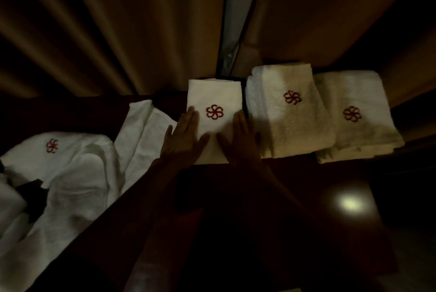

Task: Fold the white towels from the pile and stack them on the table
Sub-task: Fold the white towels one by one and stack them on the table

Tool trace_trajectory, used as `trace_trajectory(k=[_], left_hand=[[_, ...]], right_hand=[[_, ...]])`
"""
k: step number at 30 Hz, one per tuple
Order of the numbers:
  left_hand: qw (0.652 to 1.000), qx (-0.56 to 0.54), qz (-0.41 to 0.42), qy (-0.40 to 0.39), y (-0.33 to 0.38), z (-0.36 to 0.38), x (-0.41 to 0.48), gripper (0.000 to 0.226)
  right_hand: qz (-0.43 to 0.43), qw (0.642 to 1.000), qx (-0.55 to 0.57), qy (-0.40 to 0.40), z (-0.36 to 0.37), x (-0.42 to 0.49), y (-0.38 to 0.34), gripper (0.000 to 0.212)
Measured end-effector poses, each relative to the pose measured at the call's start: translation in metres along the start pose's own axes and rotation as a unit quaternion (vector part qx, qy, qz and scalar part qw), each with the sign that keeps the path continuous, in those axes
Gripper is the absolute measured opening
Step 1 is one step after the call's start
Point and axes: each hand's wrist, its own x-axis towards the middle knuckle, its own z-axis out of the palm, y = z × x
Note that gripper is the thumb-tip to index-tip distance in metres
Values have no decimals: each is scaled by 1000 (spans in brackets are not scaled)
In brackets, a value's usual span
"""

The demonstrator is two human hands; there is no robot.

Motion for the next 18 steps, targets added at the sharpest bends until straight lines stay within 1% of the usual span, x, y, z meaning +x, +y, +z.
trace_trajectory(k=[3,4,6,8,9,11,13,16,18], left_hand=[[1000,-14,-8,-3,4,-6,-1,79],[1000,-23,-8,0,5,-9,-4,77],[999,-45,1,28,5,-15,-12,73],[996,-51,-1,74,5,-22,-25,72],[994,-59,-14,86,1,-24,-32,71],[991,-72,-33,105,-12,-29,-50,69],[991,-57,-37,118,-33,-32,-71,68],[989,-32,-95,108,-64,-46,-109,67],[985,-4,-136,103,-82,-58,-139,66]], right_hand=[[5,1000,-10,0,-4,4,-3,86],[-10,999,-28,17,-4,4,-4,83],[-73,991,-69,90,-2,-4,-8,76],[-132,977,-67,150,3,-11,-12,70],[-144,976,-54,154,4,-15,-18,69],[-162,979,-29,122,7,-25,-35,71],[-192,978,-18,82,15,-35,-54,71],[-238,970,-5,39,35,-58,-82,66],[-290,957,-5,25,51,-75,-101,64]])
